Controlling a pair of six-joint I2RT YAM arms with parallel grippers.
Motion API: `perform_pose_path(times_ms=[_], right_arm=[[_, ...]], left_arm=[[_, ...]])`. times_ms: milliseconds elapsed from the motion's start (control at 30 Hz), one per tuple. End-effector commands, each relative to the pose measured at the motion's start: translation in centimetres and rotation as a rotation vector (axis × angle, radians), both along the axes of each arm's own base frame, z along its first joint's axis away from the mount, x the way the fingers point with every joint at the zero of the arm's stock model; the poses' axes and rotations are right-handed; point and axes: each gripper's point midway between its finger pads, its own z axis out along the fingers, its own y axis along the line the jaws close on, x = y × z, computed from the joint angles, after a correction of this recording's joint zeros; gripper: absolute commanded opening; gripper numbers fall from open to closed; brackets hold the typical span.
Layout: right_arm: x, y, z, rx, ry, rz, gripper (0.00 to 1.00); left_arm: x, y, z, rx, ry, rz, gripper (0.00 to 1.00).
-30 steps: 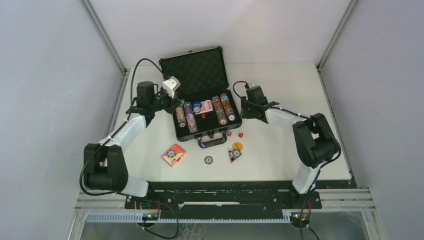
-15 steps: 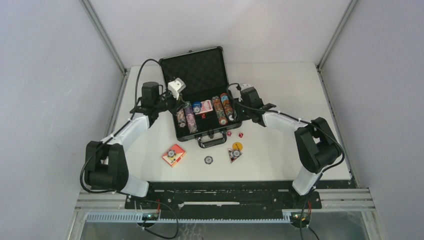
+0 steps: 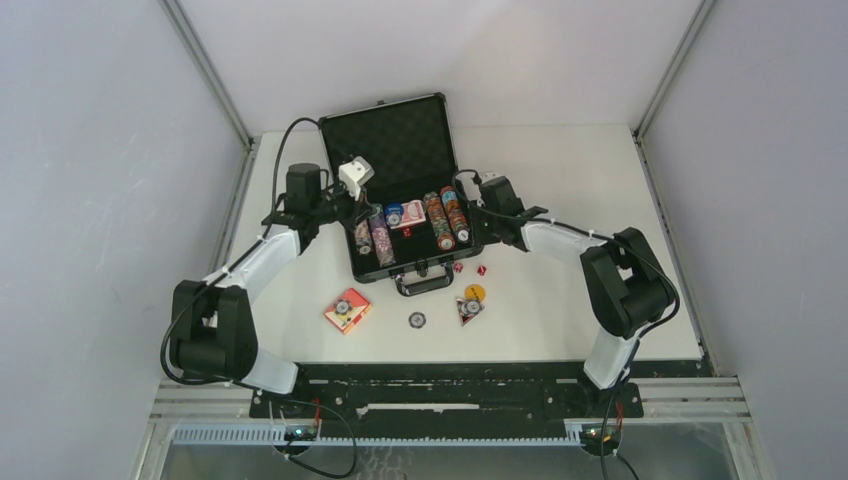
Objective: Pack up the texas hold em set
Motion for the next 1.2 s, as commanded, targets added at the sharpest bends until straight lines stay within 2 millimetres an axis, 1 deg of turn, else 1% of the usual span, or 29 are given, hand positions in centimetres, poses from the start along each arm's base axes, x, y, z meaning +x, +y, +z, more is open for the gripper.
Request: perform_pose_path(times_ms=[0,133,200,233,300,400,533,600,733,867,933,1000,1067,1100,1167], right_arm=[[0.7,-1.7,-0.5,-0.051,0.022,-0.048,0.26],[0.8,-2.2,-0.7,-0.045,0.035,-0.07,0.13],[1.0,-2.9,-0.8,-0.05,0.042,-0.094,0.05],[1.1,-3.5,-0.9,-0.061,0.044,-0.112,0.0],[1.4,-4.7,-0.9,-0.099,0.04,-0.149,0.0],[1.7,-6.7,-1.0,-0.251,0.028,-0.197,0.0],[1.9,-7.1,-0.4,-0.339,0.002,-0.206,0.0],[2.0,-8.1,-0.5,-0.384,0.007,-0.233,0.0],[2.1,-9.4,-0.7,-0.338,0.048,-0.284,0.0],[2.1,-11.7,-0.8,-0.359,0.071,-0.339,0.0],[2.1,-12.3,-0.9,-0.35,0.082,-0.358,0.0],[2.3,-12.6,-0.8,-0.343,0.083,-0.372,0.0],[2.5,-12.5,-0.6,-0.325,0.076,-0.368,0.0],[2.7,-12.2,-0.3,-0.312,0.067,-0.363,0.0],[3.3,-10.7,0.8,-0.258,0.024,-0.324,0.0]], left_arm=[[1.5,-0.6,3.6,-0.022,-0.095,-0.02,0.0],[1.6,-0.6,3.6,-0.021,-0.094,-0.017,0.0],[1.6,-0.6,3.5,-0.02,-0.093,-0.017,0.0],[1.5,-0.5,3.5,-0.019,-0.092,-0.016,0.0],[1.5,-0.6,3.5,-0.021,-0.093,-0.017,0.0],[1.6,-0.6,3.7,-0.024,-0.095,-0.018,0.0],[1.5,-0.7,3.8,-0.026,-0.096,-0.021,0.0],[1.5,-0.6,3.8,-0.024,-0.098,-0.018,0.0],[1.3,-0.7,4.0,-0.029,-0.103,-0.025,0.0],[1.2,-0.7,4.2,-0.031,-0.109,-0.028,0.0],[1.2,-0.9,4.3,-0.035,-0.111,-0.032,0.0],[1.2,-1.3,4.2,-0.039,-0.106,-0.041,0.0],[1.1,-1.9,4.1,-0.041,-0.102,-0.053,0.0],[1.0,-2.2,4.0,-0.045,-0.097,-0.057,0.0],[0.9,-3.2,4.1,-0.064,-0.089,-0.069,0.0]])
